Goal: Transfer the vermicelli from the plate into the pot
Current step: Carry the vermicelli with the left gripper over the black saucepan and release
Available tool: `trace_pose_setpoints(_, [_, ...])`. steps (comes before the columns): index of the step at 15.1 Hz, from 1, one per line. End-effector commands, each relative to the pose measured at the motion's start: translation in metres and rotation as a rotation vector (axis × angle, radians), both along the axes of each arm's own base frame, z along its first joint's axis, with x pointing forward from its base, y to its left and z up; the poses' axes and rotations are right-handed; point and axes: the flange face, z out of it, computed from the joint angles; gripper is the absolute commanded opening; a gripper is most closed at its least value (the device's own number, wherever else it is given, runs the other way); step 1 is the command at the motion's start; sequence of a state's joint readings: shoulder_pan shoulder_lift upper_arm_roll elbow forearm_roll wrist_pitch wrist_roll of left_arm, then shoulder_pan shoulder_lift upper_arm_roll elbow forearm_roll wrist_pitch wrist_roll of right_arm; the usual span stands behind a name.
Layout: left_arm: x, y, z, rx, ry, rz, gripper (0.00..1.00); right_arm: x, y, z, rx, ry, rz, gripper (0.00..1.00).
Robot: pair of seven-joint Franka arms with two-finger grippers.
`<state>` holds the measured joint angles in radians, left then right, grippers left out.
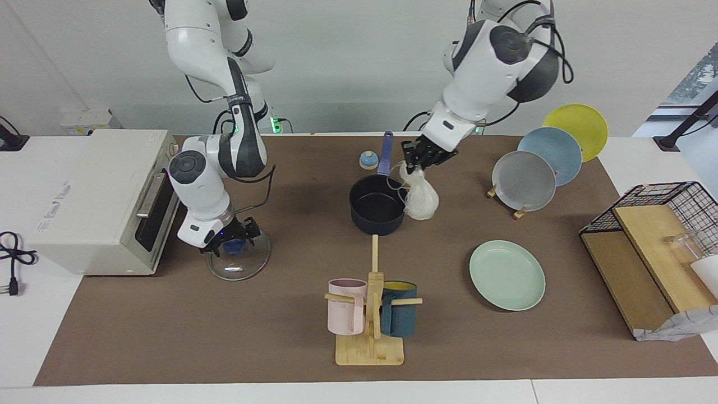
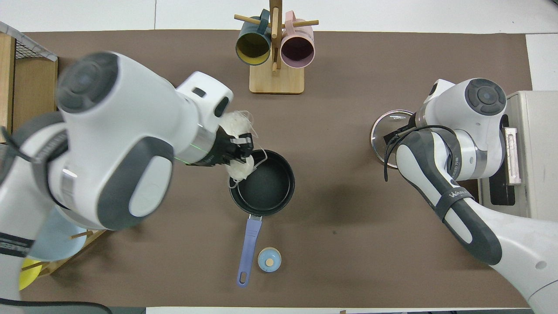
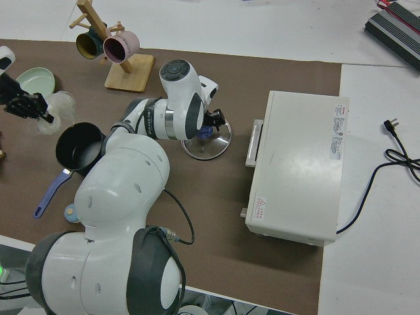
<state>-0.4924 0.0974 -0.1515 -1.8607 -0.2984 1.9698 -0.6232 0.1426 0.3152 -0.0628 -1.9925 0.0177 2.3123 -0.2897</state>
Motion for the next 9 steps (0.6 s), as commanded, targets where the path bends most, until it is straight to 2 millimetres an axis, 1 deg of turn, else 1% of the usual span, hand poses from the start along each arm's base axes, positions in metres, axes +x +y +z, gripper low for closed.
trace_pose_setpoints(1, [-0.006, 0.011, -0.031, -0.010, 0.017, 0.044, 0.00, -0.004, -0.002, 0.007, 0.019, -0.005, 0.022, 0.99])
trace_pose_setpoints(3, [-0.015, 0.007, -0.062, -0.007, 0.000, 0.054, 0.00, -0.003, -0.003, 0.010, 0.019, 0.006, 0.031, 0.99])
trace_pose_setpoints(4, [-0.019, 0.005, -0.067, -0.007, -0.007, 0.054, 0.00, -0.003, -0.003, 0.011, 0.019, 0.009, 0.036, 0.98])
trace_pose_setpoints(8, [-0.014, 0.005, -0.093, -0.011, -0.029, 0.079, 0.00, 0.000, -0.003, 0.015, 0.019, 0.006, 0.038, 0.90])
trace_pose_setpoints(9, [-0.019, 0.001, -0.099, -0.012, -0.043, 0.073, 0.00, 0.000, -0.003, 0.015, 0.019, 0.006, 0.039, 0.87])
